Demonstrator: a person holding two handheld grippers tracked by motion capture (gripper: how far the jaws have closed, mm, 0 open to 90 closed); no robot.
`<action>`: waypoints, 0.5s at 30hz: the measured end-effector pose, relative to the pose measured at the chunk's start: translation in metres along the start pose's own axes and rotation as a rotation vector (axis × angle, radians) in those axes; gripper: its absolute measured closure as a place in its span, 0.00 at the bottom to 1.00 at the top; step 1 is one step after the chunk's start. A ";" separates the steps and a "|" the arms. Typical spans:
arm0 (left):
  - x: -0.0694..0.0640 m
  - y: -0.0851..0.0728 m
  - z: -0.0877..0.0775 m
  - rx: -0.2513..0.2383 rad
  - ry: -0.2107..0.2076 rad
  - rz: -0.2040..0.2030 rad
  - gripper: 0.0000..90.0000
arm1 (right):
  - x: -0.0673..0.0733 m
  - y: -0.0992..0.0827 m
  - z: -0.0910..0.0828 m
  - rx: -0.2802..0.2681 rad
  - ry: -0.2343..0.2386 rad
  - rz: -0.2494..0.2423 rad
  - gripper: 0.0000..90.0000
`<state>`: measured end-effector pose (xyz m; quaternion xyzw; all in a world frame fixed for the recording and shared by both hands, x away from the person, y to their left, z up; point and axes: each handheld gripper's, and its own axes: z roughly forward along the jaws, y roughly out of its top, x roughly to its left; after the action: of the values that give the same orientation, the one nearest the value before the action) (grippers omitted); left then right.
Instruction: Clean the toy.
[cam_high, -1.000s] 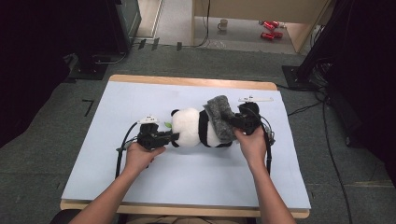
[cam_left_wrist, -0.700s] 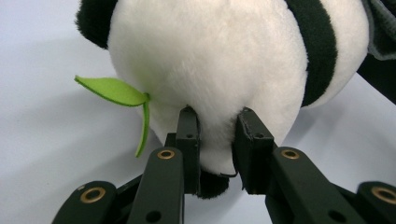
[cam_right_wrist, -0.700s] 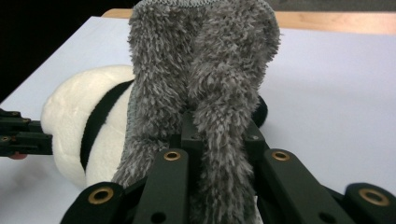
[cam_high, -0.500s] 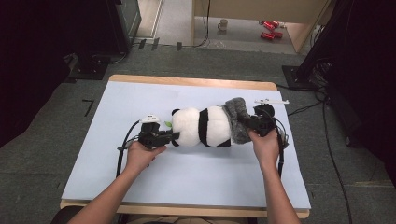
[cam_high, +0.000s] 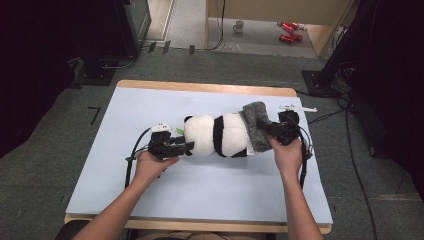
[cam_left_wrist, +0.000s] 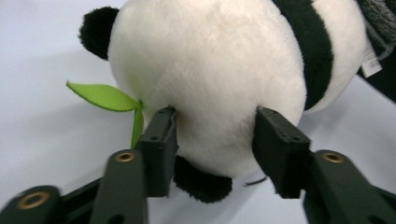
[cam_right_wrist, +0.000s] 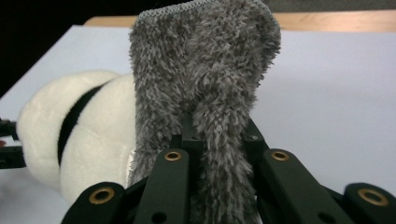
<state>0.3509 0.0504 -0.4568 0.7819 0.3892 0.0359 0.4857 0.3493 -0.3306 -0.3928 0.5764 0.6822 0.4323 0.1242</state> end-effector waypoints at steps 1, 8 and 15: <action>0.000 0.000 0.001 -0.006 -0.001 0.008 0.49 | 0.001 -0.001 0.004 0.011 -0.001 -0.009 0.88; 0.005 0.000 0.011 0.005 -0.021 -0.005 0.38 | 0.007 -0.011 0.018 0.043 -0.014 -0.011 0.88; 0.006 0.000 0.013 0.005 -0.030 -0.011 0.46 | -0.003 -0.019 0.025 0.065 -0.013 0.013 0.88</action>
<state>0.3608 0.0442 -0.4655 0.7815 0.3862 0.0205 0.4896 0.3535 -0.3212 -0.4225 0.5874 0.6913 0.4070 0.1069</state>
